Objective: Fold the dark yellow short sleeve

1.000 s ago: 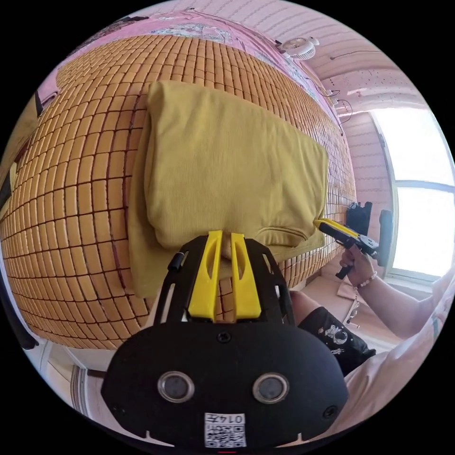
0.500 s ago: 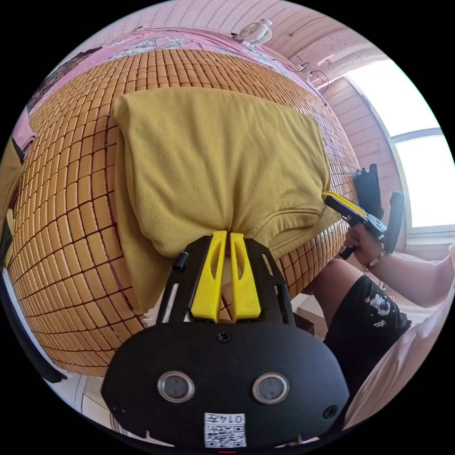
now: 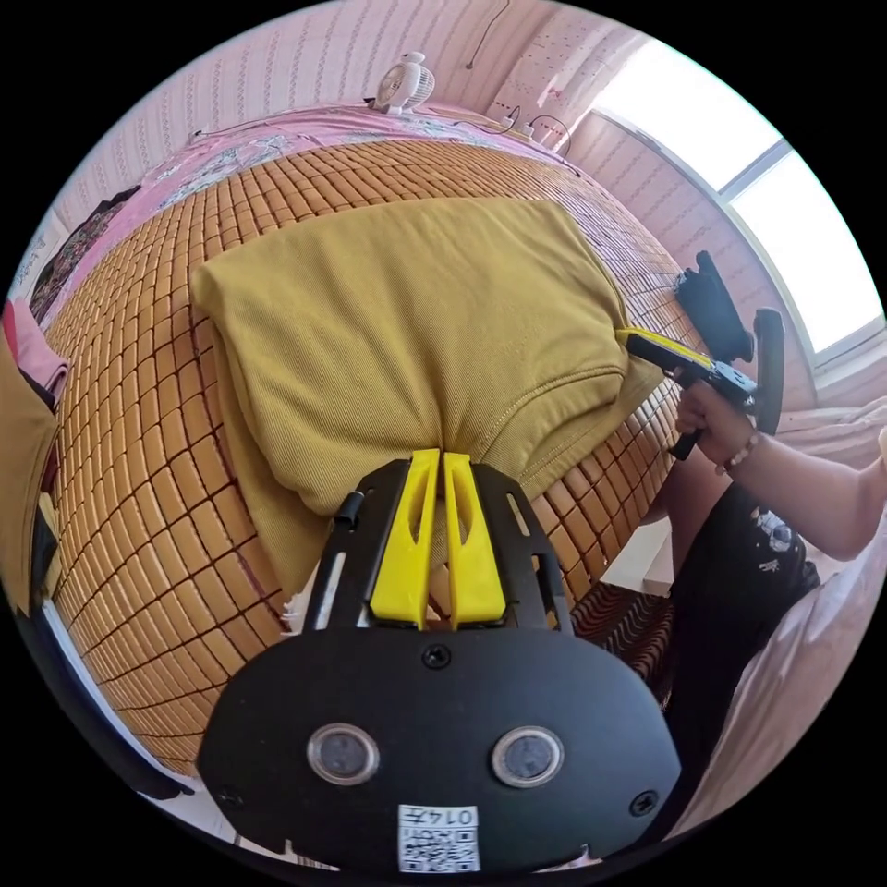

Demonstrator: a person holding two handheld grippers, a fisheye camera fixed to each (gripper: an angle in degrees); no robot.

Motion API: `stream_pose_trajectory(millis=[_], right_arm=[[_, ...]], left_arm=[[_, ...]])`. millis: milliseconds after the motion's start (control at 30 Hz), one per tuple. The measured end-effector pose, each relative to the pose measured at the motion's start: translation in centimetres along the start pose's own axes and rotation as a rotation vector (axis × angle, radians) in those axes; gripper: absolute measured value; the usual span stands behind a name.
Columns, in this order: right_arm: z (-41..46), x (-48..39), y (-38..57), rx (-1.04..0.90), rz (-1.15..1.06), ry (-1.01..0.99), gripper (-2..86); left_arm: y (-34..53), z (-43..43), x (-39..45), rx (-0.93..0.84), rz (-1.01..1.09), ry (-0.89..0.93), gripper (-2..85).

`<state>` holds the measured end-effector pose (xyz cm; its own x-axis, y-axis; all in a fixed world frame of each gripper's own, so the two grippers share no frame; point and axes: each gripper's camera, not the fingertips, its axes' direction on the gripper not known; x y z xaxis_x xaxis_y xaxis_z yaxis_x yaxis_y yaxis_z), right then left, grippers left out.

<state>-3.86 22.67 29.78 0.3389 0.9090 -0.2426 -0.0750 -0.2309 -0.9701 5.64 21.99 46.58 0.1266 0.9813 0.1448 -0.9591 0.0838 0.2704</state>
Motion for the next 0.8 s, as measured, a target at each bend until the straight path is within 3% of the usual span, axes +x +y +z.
stream_pose_trajectory(millis=[233,400,633,800], right_arm=[[-2.2,1.2,2.1,-0.022,-0.016,-0.14,1.4],[-6.1,-1.8,6.0,-0.048,-0.098,-0.169,1.8],[-10.1,-2.7,6.4,-0.055,-0.171,-0.217,1.4],[-8.5,-6.6,5.3,-0.14,-0.252,-0.256,0.2]], left_arm=[[5.8,0.2,2.6,0.044,0.059,-0.082,-1.0],[11.7,-0.6,4.1,0.039,-0.024,-0.074,-1.0],[18.4,-4.7,6.9,0.223,-0.079,-0.052,-1.0],[18.3,-3.1,9.7,0.291,-0.036,-0.013,-1.0]])
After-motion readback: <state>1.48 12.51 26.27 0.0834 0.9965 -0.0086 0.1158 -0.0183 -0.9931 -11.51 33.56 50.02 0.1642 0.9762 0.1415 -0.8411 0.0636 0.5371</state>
